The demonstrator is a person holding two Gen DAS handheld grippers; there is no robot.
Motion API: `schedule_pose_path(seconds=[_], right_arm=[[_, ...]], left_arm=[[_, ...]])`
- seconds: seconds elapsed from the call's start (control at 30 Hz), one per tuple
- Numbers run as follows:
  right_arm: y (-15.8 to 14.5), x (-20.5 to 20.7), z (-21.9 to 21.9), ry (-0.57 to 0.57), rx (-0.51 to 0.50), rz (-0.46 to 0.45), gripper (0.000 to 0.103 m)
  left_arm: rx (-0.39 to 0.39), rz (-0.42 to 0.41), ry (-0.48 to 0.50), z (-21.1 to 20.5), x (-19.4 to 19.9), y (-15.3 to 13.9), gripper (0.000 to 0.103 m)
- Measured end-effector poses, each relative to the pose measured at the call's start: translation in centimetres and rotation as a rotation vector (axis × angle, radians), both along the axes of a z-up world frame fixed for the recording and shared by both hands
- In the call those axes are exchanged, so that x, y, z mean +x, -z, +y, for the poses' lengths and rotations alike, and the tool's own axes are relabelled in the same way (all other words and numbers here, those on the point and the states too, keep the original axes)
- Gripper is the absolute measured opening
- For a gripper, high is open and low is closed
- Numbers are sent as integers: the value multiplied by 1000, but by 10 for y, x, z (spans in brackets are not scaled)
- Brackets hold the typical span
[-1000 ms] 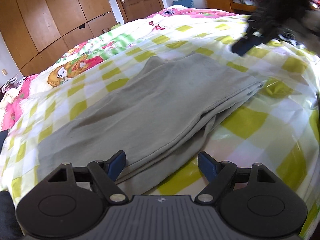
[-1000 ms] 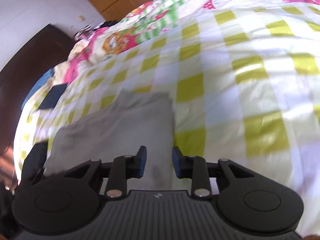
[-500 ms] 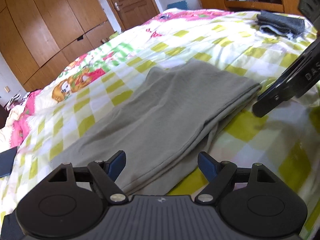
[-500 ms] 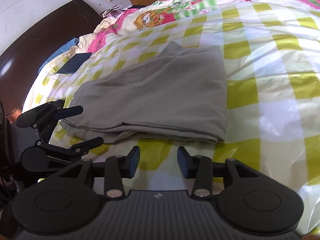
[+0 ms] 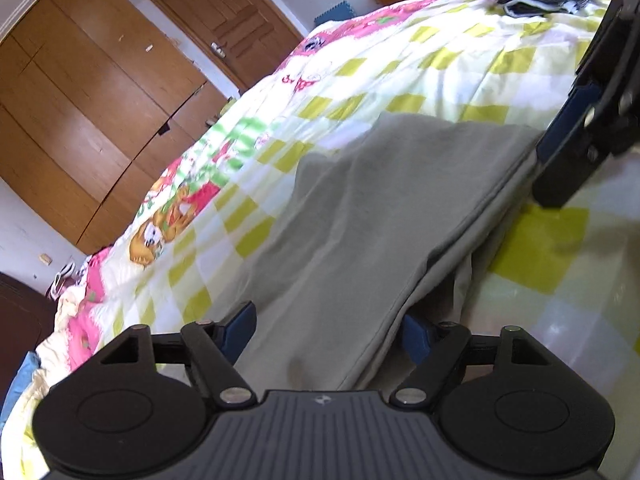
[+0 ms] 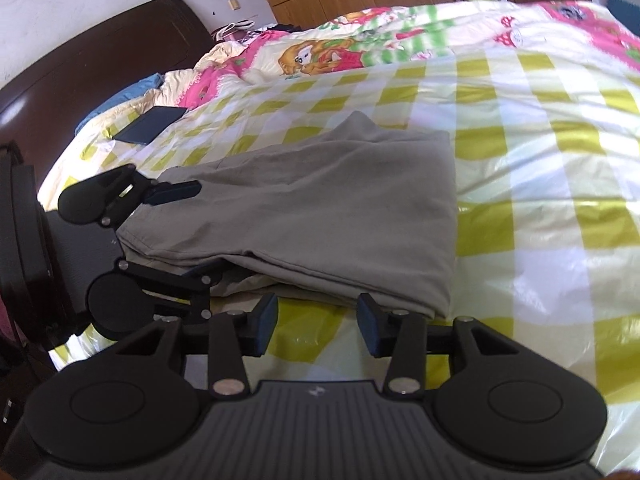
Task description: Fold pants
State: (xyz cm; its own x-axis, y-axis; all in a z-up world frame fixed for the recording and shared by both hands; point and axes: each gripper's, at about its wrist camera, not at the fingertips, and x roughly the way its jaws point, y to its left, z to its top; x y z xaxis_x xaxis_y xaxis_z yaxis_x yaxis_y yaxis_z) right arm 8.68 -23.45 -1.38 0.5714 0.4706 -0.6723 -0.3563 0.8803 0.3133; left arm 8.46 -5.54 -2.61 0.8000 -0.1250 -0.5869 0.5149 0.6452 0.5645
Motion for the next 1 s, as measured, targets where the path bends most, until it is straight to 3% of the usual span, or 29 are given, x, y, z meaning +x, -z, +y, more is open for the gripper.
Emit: schedule_pose_path(seconds=[0.13,0.3,0.4,0.5,0.6,0.73,0.83,1.0], right_arm=[[-2,0,9,-12,-49,-34,49],[-6,-3,6,19,-84,-52,51],[-7,0,2,26,-92,-52,52],[-7,4,2,24,-105,-53,52],[-3,9,-1,46,-102,-32,56],[3,23,-28,154,-23,13,56],[9,43,-55,240,121,73,58],[42,93,-73,228,328,238,57]], left_arm=[[13,20,86,-13,0,9,84],[-105,103,210,-26,-1,-1,81],[-106,139,297,-31,-12,-1,82],[-108,133,281,-28,-16,-1,82],[-161,139,246,-16,-22,-11,82],[-216,106,206,-2,-24,-26,82],[-233,96,164,4,-15,-26,82],[-261,116,61,16,6,-15,82]])
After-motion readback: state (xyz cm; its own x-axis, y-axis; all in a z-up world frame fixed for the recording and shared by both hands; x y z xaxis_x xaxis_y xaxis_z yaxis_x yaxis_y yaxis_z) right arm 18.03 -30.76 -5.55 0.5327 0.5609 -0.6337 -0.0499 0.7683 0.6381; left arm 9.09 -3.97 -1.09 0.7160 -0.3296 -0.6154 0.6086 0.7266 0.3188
